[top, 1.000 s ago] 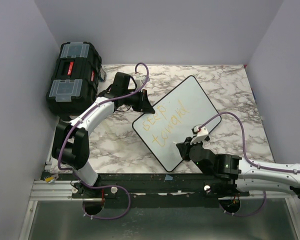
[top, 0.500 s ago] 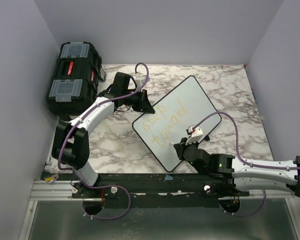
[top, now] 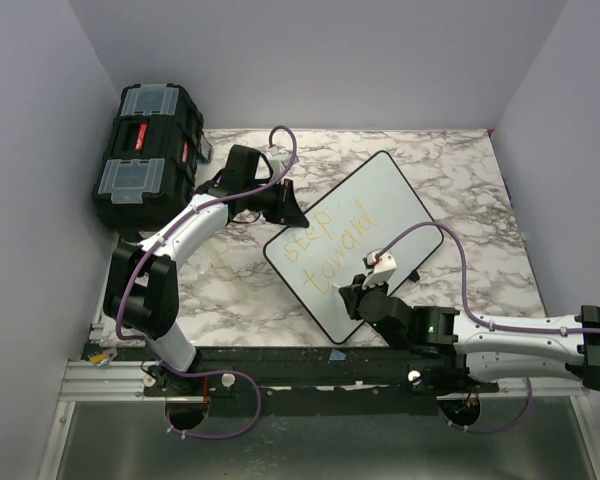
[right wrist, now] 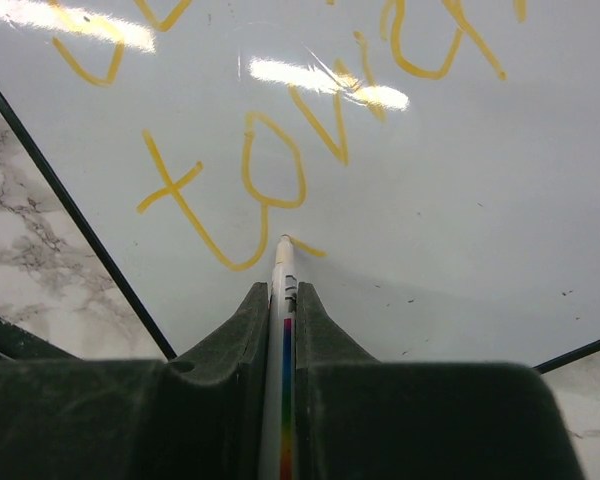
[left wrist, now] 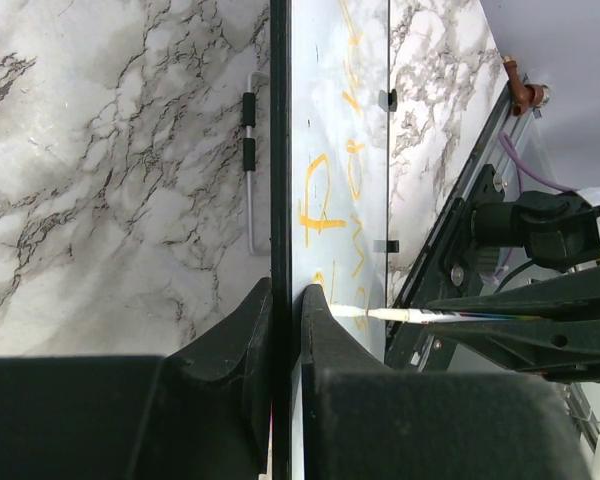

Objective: Write a sentence on the whiteboard

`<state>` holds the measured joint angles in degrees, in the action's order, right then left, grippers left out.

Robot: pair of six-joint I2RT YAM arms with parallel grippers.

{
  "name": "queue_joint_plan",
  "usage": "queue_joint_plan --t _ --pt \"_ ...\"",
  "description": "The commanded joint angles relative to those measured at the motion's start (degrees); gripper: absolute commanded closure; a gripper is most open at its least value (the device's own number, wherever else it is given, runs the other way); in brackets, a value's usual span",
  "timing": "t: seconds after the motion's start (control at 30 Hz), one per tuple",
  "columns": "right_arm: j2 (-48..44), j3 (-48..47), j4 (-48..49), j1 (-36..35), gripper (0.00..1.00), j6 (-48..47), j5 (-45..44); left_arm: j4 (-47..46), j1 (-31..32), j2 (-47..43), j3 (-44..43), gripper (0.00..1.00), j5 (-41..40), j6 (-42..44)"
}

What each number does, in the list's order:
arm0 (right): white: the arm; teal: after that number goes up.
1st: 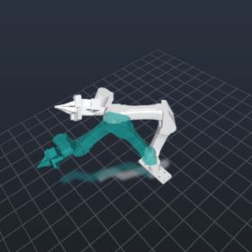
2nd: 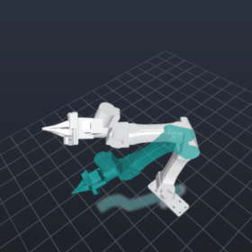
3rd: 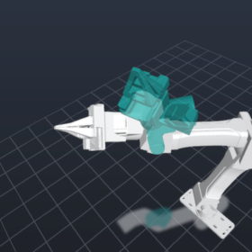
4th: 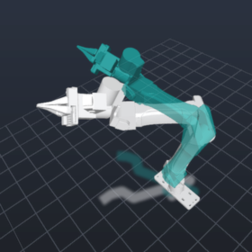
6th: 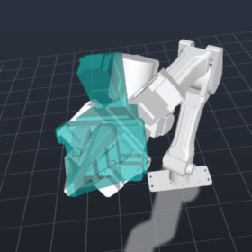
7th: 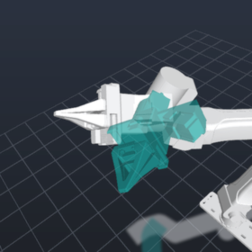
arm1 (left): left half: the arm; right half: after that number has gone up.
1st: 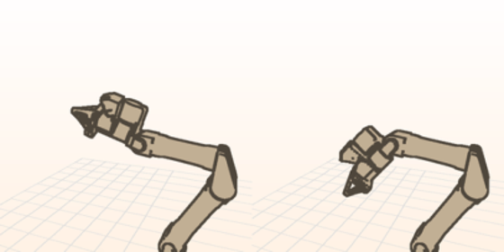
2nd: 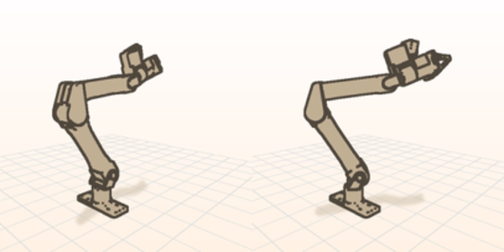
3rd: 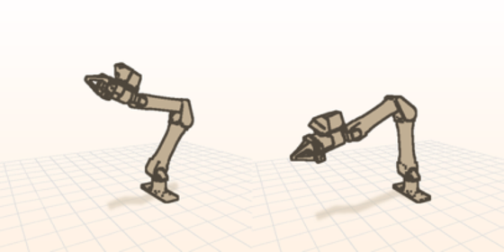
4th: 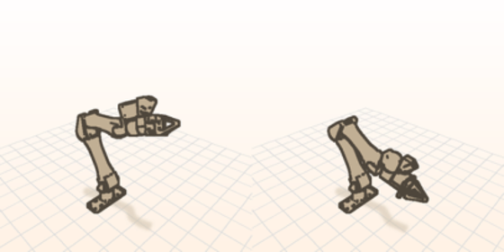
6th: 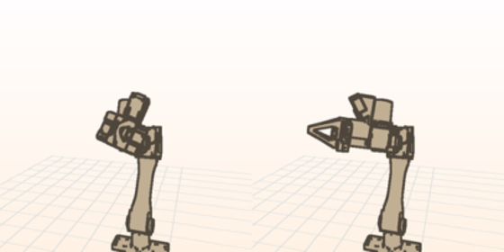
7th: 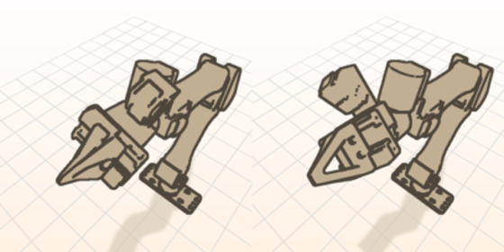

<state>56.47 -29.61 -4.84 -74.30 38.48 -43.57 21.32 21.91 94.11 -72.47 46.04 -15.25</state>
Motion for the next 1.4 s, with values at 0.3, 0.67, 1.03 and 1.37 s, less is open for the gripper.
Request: queue_joint_plan --t 0.3,0.67,1.03,1.37 --pt "1.4 0.4 -8.2 -0.2 0.99 1.8 8.6 -2.1 0.1 0.2 1.0 1.0 -4.4 6.6" --pt "0.0 -1.5 -16.0 -0.2 0.99 7.3 3.2 -2.1 0.1 0.0 1.0 1.0 -4.4 6.5" --pt "6.0 -6.4 -13.4 -0.2 0.99 4.2 -4.4 -1.9 0.1 -0.2 1.1 1.0 -4.4 6.5" --pt "8.0 -7.5 -14.3 -0.2 0.99 3.6 -2.2 -2.1 0.1 -0.6 1.3 1.0 -4.2 6.5"
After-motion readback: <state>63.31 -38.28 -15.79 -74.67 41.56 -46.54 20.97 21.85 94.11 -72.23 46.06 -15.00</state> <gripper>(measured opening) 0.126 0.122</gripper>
